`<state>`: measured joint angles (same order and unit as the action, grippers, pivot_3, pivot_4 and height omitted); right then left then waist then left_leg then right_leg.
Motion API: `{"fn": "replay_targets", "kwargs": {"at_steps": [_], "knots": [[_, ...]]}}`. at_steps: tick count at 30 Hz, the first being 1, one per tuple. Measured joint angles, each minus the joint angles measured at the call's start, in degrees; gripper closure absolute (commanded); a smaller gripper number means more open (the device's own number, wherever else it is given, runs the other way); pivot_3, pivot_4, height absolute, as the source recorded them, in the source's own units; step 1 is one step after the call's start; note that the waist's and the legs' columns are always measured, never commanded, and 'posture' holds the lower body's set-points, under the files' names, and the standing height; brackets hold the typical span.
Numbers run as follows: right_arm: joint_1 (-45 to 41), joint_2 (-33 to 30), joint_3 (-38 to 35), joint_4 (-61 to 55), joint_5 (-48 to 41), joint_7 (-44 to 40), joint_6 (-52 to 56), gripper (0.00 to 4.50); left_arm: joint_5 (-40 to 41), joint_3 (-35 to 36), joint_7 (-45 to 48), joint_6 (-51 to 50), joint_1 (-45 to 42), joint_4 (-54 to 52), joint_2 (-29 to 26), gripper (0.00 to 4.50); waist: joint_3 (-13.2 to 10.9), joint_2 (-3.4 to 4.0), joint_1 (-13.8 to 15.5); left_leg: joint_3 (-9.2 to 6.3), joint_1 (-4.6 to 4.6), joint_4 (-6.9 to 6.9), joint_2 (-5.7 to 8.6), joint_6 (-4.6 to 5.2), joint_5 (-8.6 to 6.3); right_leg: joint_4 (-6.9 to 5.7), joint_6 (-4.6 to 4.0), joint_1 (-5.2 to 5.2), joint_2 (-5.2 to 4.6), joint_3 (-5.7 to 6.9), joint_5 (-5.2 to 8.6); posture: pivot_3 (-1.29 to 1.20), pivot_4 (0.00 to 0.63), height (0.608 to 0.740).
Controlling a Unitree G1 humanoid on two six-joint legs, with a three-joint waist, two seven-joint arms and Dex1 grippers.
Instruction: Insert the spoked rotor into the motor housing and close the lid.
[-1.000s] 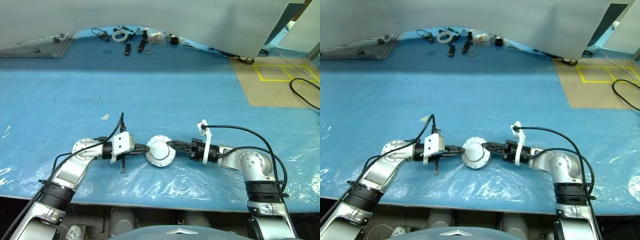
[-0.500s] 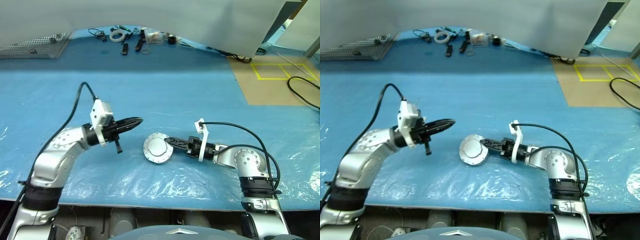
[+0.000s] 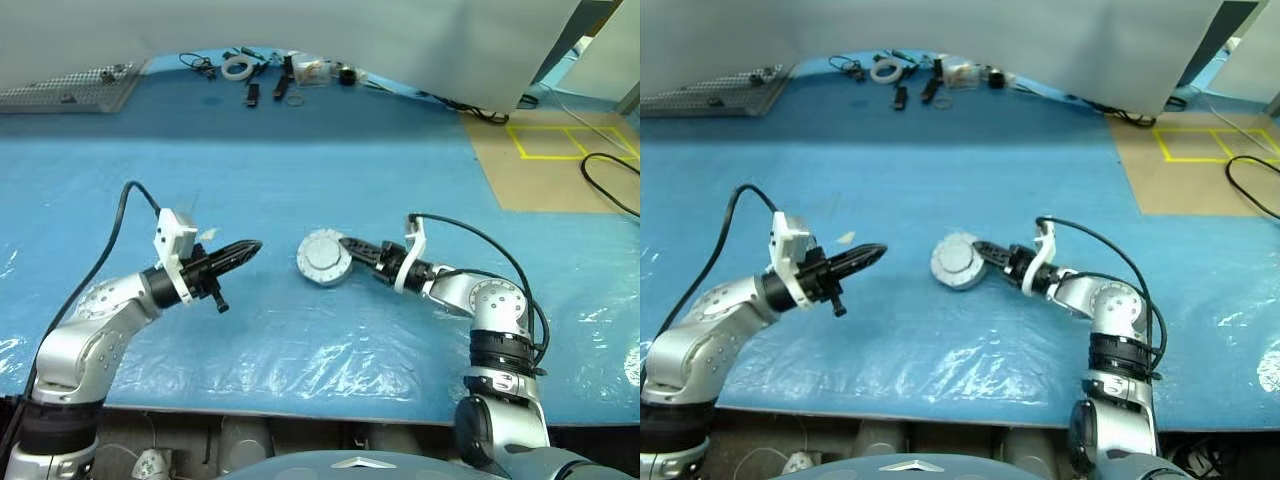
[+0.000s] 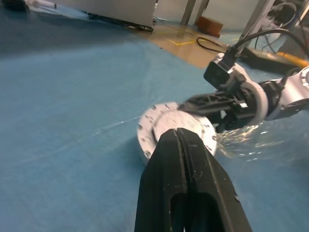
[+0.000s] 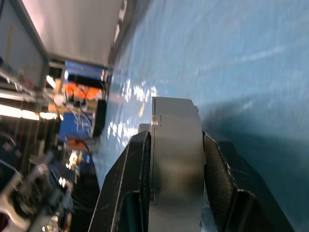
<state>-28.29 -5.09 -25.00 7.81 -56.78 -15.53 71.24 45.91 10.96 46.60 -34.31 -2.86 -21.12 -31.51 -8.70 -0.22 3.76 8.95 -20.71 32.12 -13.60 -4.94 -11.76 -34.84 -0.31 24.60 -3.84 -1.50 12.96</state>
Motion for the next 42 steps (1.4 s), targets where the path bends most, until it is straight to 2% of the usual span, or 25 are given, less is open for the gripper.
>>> {"fn": "replay_targets", "kwargs": {"at_steps": [2, 5, 8, 10, 11, 20, 28, 34, 42], "knots": [[-2.1, 2.2, -1.9, -0.3, -3.5, 2.8, 0.4, 3.28, 5.7, 2.2, -0.9, -2.5, 0.2, 0.7, 1.5, 4.5, 0.0, 0.0, 0.1, -0.12, -0.3, 0.01, -0.13, -0.09, -0.04, -0.01, 0.0, 0.25, 0.28, 0.01, 0.0, 0.0, 0.15, 0.74], [-4.0, 4.6, -2.9, -1.5, -8.5, 6.6, 1.5, 3.28, 9.9, 5.0, -4.6, -5.1, -0.7, 3.0, 3.1, 4.5, 0.0, 0.0, 0.2, -0.17, -0.36, 0.04, -0.19, -0.18, -0.09, 0.01, 0.0, 0.27, 0.42, 0.01, 0.0, 0.0, 0.15, 0.74], [-6.3, 5.1, -3.3, -1.7, -12.6, 10.2, 1.7, 3.28, 13.3, 6.6, -8.2, -6.5, -1.9, 4.4, 5.6, 3.89, 0.0, -0.02, 0.3, -0.18, -0.39, 0.14, -0.16, -0.18, -0.09, 0.0, 0.07, 0.25, 0.39, 0.02, -0.05, 0.0, 0.15, 0.74], [-8.5, 5.1, -3.8, -1.7, -16.0, 12.8, 1.1, 3.28, 16.4, 7.8, -10.3, -7.5, -2.5, 5.2, 7.3, 3.13, 0.0, -0.02, 0.4, -0.2, -0.37, 0.19, -0.17, -0.18, -0.09, -0.08, 0.09, 0.25, 0.39, 0.02, -0.06, 0.0, 0.15, 0.74], [-9.1, 5.1, -4.0, -1.6, -17.2, 13.6, 0.6, 3.28, 17.7, 8.1, -11.0, -7.6, -2.7, 5.3, 8.0, 2.94, 0.0, -0.02, 0.4, -0.2, -0.37, 0.22, -0.17, -0.18, -0.09, -0.12, 0.1, 0.25, 0.39, 0.01, -0.06, 0.0, 0.15, 0.74], [-11.5, 5.5, -3.4, -1.4, -27.0, 21.1, -4.5, 3.28, 34.1, 9.6, -18.5, -9.9, -2.7, 4.5, 15.3, 0.02, 0.0, -0.04, 0.4, -0.22, -0.39, 0.31, -0.17, -0.18, -0.09, -0.18, 0.12, 0.25, 0.4, 0.0, -0.07, 0.0, 0.15, 0.74], [-11.6, 4.5, -0.5, -1.1, -34.4, 24.7, -6.8, 3.28, 42.0, 7.9, -23.8, -10.0, -7.1, 6.7, 19.5, 0.02, 0.0, -0.05, 0.5, -0.26, -0.39, 0.62, -0.17, -0.18, -0.09, -0.48, 0.16, 0.24, 0.39, -0.01, -0.09, 0.0, 0.15, 0.74], [-11.4, 3.2, 2.4, -1.1, -38.4, 26.8, -8.5, 3.28, 40.9, 4.3, -23.2, -9.4, -11.1, 10.5, 23.7, 0.02, 0.0, -0.1, 0.5, -0.31, -0.4, 0.89, -0.17, -0.18, -0.09, -0.72, 0.21, 0.24, 0.37, -0.02, -0.12, 0.0, 0.15, 0.74], [-10.4, 0.9, 4.9, -1.1, -40.7, 27.1, -10.8, 3.28, 37.3, 2.4, -19.7, -8.6, -15.2, 17.5, 26.2, 0.02, -0.1, -0.15, 0.7, -0.34, -0.44, 0.94, -0.16, -0.17, -0.09, -0.75, 0.23, 0.24, 0.38, -0.03, -0.14, 0.0, 0.15, 0.74]]}}
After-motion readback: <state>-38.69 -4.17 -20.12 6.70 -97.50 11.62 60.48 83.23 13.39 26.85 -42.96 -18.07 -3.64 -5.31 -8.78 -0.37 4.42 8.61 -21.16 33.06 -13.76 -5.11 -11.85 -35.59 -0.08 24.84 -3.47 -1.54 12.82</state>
